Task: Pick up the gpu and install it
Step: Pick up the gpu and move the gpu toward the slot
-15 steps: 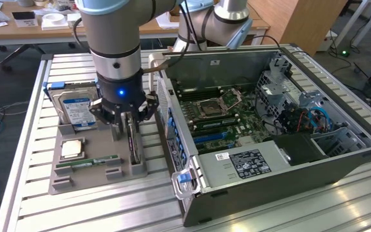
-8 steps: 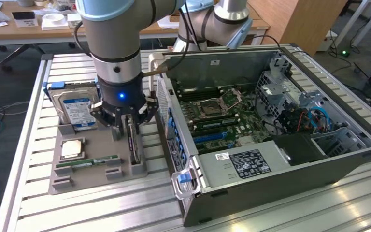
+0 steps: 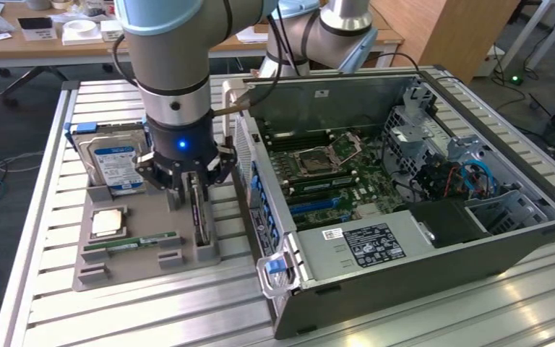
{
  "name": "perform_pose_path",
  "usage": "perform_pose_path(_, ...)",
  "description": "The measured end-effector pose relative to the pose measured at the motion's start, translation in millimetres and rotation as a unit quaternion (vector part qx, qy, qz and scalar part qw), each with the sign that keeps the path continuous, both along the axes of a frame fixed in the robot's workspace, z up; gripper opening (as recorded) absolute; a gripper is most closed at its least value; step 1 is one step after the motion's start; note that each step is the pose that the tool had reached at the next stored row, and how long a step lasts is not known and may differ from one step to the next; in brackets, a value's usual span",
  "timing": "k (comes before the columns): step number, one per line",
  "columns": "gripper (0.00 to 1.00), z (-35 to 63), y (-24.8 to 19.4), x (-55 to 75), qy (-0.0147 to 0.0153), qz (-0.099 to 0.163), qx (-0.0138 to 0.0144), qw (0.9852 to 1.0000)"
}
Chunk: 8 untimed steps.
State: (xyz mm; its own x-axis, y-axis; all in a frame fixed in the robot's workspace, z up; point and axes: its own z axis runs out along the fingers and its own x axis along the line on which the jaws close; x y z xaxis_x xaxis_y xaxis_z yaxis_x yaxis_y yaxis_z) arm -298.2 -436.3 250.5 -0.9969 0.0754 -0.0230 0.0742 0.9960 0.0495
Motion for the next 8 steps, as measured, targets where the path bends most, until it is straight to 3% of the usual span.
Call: perform_pose_path(8,0.42,-10.3,3.1,-0.1,0.0000,0.000,0.0000,1.0000)
